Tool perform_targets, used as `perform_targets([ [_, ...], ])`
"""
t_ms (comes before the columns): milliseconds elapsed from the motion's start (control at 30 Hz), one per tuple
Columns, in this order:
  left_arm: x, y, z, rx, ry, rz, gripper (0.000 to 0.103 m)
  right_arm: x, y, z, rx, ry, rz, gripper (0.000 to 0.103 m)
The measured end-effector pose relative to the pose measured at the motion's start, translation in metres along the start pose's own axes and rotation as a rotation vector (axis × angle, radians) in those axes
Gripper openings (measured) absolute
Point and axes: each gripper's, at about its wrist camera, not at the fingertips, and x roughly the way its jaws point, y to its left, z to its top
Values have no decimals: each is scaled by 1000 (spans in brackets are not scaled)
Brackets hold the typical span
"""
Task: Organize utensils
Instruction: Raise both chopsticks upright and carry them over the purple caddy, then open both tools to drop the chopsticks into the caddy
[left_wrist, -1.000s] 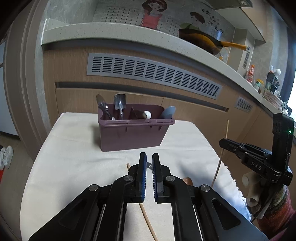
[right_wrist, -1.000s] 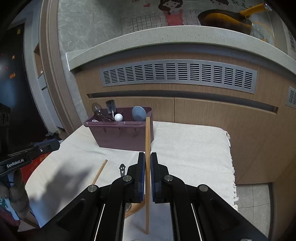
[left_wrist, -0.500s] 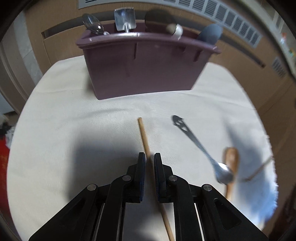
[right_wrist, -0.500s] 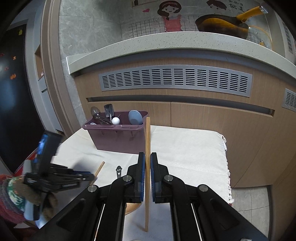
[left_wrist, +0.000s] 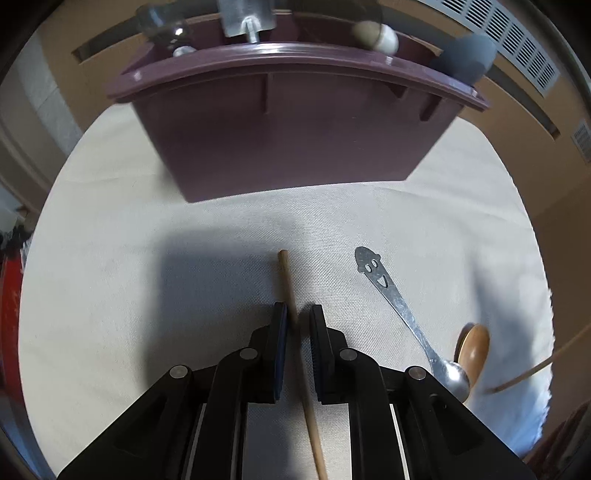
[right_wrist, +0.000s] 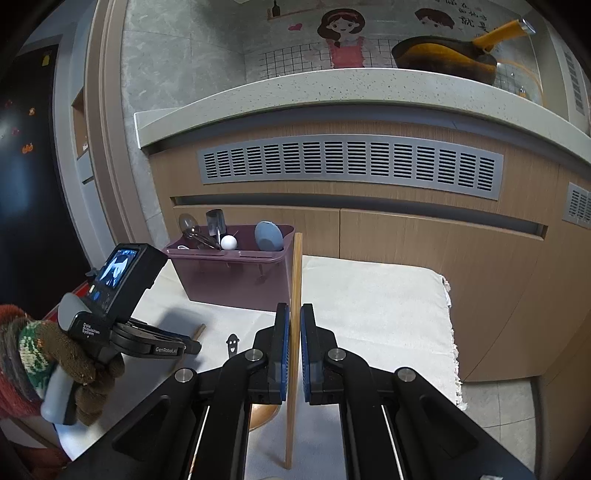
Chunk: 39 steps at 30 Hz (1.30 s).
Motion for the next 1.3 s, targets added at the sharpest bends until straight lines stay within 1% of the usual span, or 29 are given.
perform_targets([
  [67,-3,-3,-7,32,-52,19,7,0,1,1,-4,2,1,6],
  [100,-5,-3,-10,30,-68,6,7,0,1,1,-5,3,0,6],
  [133,-9,-1,-15,13,-85,-27,6,-1,2,2,-8,3,-2,6],
  [200,-25,7,-28,-32,-145,-92,6,-3,2,3,-19,4,-8,6],
  [233,-36,10,-33,-46,-188,-113,5,-4,1,4,-26,3,-14,6],
  [333,-68,16,-44,-68,-306,-145,5,-5,3,7,-36,3,-24,6],
  [467,-107,21,-44,-82,-437,-155,5,-5,1,14,-1,-9,-6,6],
  [533,-137,22,-36,-81,-532,-180,5,-9,-1,23,19,-41,-1,6],
  [567,-153,24,-29,-71,-580,-188,5,-13,-1,31,24,-64,1,6],
  [600,-176,24,-18,-50,-653,-191,5,-17,0,41,23,-87,4,6],
  [633,-196,23,-9,-33,-720,-189,5,-24,3,58,13,-128,6,6],
  [667,-213,25,1,-20,-769,-192,5,-28,5,70,3,-155,6,6],
  [733,-245,27,21,-3,-865,-201,5,-41,14,108,-26,-239,19,6],
  [767,-258,27,31,5,-909,-199,5,-44,16,121,-31,-261,23,6],
  [833,-269,29,48,3,-979,-176,5,-44,22,156,-42,-313,39,6],
  [900,-272,38,63,-19,-1038,-162,5,-35,29,176,-59,-340,39,6],
  [967,-266,48,75,-50,-1070,-164,5,-18,34,190,-73,-349,41,6],
  [1033,-249,57,90,-72,-1070,-167,5,11,40,196,-82,-324,51,6],
  [1133,-220,64,102,-97,-1021,-176,5,44,43,192,-78,-265,52,6],
  [1167,-209,65,101,-105,-1008,-181,5,60,44,188,-70,-230,54,6],
  [1300,-174,67,103,-107,-958,-175,5,103,44,170,-68,-140,45,6],
])
